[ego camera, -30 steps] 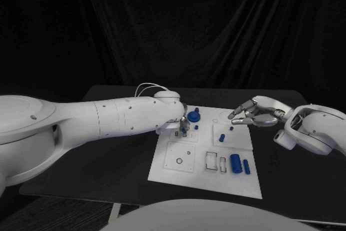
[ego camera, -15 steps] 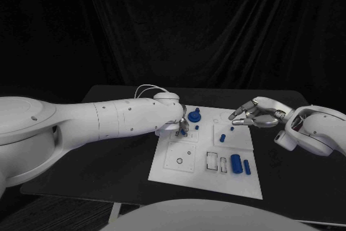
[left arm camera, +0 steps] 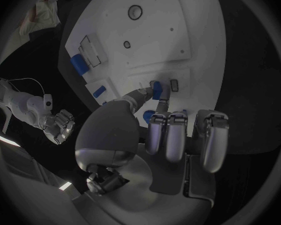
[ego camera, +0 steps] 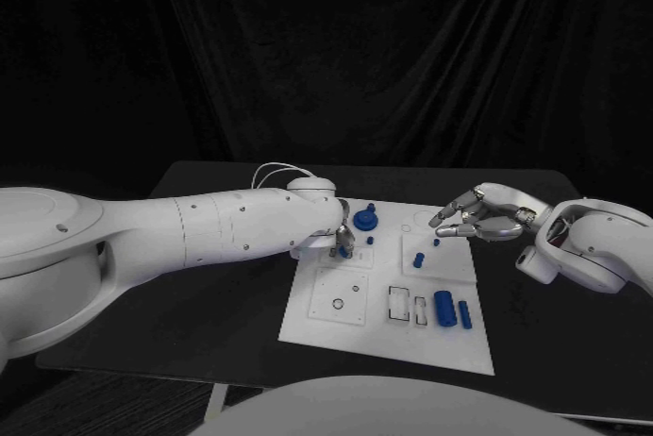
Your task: Assemble the parts on the task board
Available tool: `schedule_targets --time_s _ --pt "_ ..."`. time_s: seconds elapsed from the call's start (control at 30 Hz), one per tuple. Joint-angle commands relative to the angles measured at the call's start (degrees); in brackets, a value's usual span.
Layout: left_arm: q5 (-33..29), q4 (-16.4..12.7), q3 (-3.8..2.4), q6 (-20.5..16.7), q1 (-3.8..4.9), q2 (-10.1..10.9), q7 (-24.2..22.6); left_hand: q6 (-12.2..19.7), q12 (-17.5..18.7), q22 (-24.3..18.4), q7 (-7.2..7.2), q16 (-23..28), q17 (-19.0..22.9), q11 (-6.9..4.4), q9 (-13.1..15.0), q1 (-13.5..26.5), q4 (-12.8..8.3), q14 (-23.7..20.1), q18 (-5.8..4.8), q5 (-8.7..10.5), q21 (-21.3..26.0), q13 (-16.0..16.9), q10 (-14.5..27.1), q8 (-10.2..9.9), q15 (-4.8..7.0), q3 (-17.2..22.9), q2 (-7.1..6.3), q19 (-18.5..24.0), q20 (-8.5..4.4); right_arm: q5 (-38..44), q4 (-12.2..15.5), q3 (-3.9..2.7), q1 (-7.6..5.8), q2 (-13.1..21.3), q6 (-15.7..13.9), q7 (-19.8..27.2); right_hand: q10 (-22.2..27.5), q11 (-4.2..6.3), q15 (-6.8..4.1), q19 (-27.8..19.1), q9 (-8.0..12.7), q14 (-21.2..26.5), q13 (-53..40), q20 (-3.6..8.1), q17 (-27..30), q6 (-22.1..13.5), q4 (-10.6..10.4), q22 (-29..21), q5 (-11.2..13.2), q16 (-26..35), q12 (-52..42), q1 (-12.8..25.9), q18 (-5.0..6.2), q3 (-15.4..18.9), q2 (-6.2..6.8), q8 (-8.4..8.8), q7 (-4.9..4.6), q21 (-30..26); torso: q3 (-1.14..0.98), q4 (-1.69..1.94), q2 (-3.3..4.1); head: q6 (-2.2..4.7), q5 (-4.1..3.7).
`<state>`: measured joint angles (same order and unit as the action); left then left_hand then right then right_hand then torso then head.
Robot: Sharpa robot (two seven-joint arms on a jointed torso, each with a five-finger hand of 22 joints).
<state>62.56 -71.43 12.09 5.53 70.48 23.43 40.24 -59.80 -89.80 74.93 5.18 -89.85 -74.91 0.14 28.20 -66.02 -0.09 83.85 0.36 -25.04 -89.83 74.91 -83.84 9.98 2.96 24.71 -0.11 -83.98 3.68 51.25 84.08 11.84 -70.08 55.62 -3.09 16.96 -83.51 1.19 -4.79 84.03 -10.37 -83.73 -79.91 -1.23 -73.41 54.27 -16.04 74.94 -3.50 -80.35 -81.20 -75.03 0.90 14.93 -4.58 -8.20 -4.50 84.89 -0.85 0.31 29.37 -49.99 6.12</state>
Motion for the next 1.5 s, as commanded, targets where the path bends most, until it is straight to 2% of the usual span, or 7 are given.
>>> schedule_targets --time_s 0.03,0.2,0.37,1.07,1.47,1.5 --pt "-0.1 0.1 0.06 0.5 -0.32 -0.2 2.0 -0.4 -0.2 15.1 -0.86 -0.2 -15.1 -0.36 -0.1 0.0 -1.6 6.2 -0.36 0.36 -0.2 15.1 -6.2 0.0 0.33 2.1 0.60 -6.0 -0.50 -0.1 0.0 -0.03 0.16 0.1 0.6 -1.0 -2.7 0.04 -0.06 3.5 0.1 -3.2 1.9 -0.30 0.0 0.1 0.3 13.2 -0.3 0.2 0.4 -0.5 0.48 -0.1 -0.36 0.04 -0.09 -0.1 0.02 -0.02 0.03 -0.01 0.07" --pt "-0.1 0.2 0.06 0.3 -0.36 -0.3 1.8 -0.5 -0.2 15.1 -0.88 -0.2 -15.1 -0.38 -0.2 0.1 -1.4 6.2 -0.36 0.71 -0.2 15.1 -6.2 0.0 0.35 2.0 0.58 -6.0 -0.52 -0.1 0.0 -0.03 0.16 0.1 0.7 -1.1 -2.7 0.04 -0.06 3.5 0.1 -3.2 1.9 -0.30 0.0 0.1 0.3 13.2 -0.3 0.2 0.4 -0.5 0.48 -0.1 -0.36 0.04 -0.09 -0.1 0.01 -0.01 -0.02 -0.01 0.13" --pt "-0.1 0.3 0.06 0.0 -0.38 -0.4 1.7 -0.6 -0.2 15.1 -0.99 -0.2 -15.1 -0.46 -0.3 0.5 -0.8 6.2 -0.36 2.30 -0.2 15.1 -6.2 -0.2 0.43 1.7 0.58 -6.0 -0.59 -0.1 -0.1 -0.03 0.18 0.1 0.8 -1.1 -2.7 0.04 -0.06 3.5 0.1 -3.2 1.9 -0.30 0.0 0.1 0.3 13.2 -0.3 0.2 0.4 -0.5 0.48 -0.1 -0.36 0.04 -0.09 -0.1 0.01 -0.05 -0.03 -0.01 0.09" --pt "-3.8 1.0 0.06 0.1 -0.51 -1.1 2.0 -0.7 -0.2 15.1 -1.08 -0.2 -15.1 -0.54 -0.3 0.4 -0.8 6.2 -0.36 2.58 -0.2 15.1 -6.2 -0.2 0.47 1.6 0.57 -6.0 -0.63 -0.1 -0.1 -0.03 0.23 0.2 1.2 -1.7 -2.6 0.02 -0.03 3.4 0.1 -3.2 2.0 -0.33 0.2 0.1 0.4 13.2 -0.3 0.3 0.4 -0.8 0.50 0.0 -0.39 0.09 -0.12 -0.2 0.00 0.00 -0.02 -0.01 0.36" --pt "-3.9 1.3 0.06 0.4 -0.62 -1.3 2.0 -0.9 -0.2 15.1 -1.16 -0.2 -15.1 -0.62 -0.4 1.0 0.0 6.2 -0.36 3.54 -0.2 15.1 -6.2 -0.4 0.58 0.6 0.18 -6.0 -0.75 -0.1 -0.2 -0.03 0.27 0.0 1.5 -1.8 -2.6 0.02 -0.03 3.4 0.1 -3.2 2.0 -0.33 0.2 0.1 0.4 13.2 -0.3 0.3 0.4 -0.9 0.50 0.0 -0.39 0.10 -0.12 -0.2 -0.01 -0.02 -0.01 -0.01 0.51" --pt "-3.9 1.4 0.06 0.5 -0.63 -1.3 2.0 -0.9 -0.2 15.1 -1.21 -0.2 -15.1 -0.66 -0.5 1.0 0.2 6.2 -0.36 4.08 -0.2 15.1 -6.2 -0.5 0.62 0.3 0.14 -6.0 -0.77 -0.1 -0.2 -0.03 0.27 0.0 1.5 -1.8 -2.6 0.02 -0.03 3.4 0.1 -3.2 2.0 -0.33 0.2 0.1 0.4 13.2 -0.3 0.3 0.4 -0.9 0.50 0.0 -0.39 0.10 -0.12 -0.2 -0.01 0.01 -0.01 -0.01 0.49"
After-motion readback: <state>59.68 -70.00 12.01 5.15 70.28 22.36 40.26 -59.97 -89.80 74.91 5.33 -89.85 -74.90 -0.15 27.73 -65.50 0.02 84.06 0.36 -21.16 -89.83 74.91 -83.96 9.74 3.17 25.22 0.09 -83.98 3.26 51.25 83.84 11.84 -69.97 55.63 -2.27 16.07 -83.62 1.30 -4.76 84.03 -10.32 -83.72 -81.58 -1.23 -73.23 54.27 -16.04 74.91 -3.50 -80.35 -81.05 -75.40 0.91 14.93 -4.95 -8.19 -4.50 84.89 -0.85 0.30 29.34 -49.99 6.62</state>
